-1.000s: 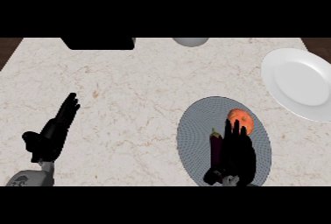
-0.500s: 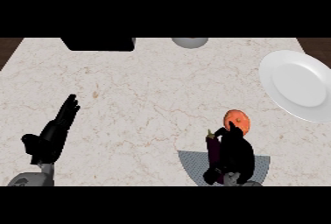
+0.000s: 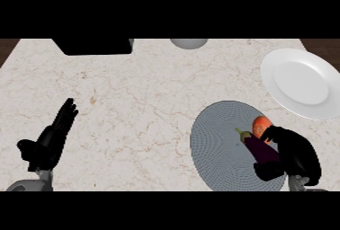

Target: Pick the eggplant from the placemat and place it in the plate

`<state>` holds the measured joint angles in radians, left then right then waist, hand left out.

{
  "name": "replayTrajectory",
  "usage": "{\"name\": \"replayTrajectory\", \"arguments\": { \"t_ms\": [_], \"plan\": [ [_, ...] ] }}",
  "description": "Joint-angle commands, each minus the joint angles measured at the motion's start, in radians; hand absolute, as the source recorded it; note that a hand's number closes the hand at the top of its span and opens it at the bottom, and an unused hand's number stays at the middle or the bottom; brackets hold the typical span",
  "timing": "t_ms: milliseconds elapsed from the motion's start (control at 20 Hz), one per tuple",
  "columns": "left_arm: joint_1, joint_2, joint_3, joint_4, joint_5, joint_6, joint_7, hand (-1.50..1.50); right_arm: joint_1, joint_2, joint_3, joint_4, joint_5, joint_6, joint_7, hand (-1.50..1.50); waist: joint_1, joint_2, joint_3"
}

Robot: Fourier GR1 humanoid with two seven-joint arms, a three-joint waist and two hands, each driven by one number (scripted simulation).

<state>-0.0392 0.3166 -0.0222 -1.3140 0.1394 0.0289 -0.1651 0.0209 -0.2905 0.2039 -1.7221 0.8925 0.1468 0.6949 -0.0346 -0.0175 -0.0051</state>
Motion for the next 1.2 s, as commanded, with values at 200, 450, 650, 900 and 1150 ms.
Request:
{"name": "replayTrajectory", "arguments": {
  "t_ms": [200,450,650,900,1150],
  "plan": [
    [0.028,-0.005,0.014,-0.005,0.003,0.015,-0.008,0.00,0.029,-0.337,-0.347,0.080,-0.205,-0.031,-0.409,1.50,-0.043,0.010,0.019],
    [0.029,-0.013,0.017,-0.013,0.010,0.016,-0.017,0.00,0.035,-0.469,-0.538,0.229,-0.372,-0.024,-0.710,1.50,-0.035,0.013,0.019],
    [0.036,-0.005,0.005,-0.017,0.010,-0.010,-0.015,0.00,0.020,-0.568,-0.699,0.407,-0.493,-0.008,-0.969,1.50,-0.002,0.018,0.016],
    [-0.014,0.011,0.013,-0.011,0.002,-0.009,0.005,0.00,-0.044,-0.685,-0.864,0.642,-0.583,-0.008,-1.239,1.50,0.024,0.024,0.013],
    [-0.051,-0.017,-0.013,0.009,-0.002,-0.026,0.017,0.00,-0.161,-0.783,-0.874,0.957,-0.584,0.024,-1.452,1.50,0.061,0.029,0.010]
  ]
}}
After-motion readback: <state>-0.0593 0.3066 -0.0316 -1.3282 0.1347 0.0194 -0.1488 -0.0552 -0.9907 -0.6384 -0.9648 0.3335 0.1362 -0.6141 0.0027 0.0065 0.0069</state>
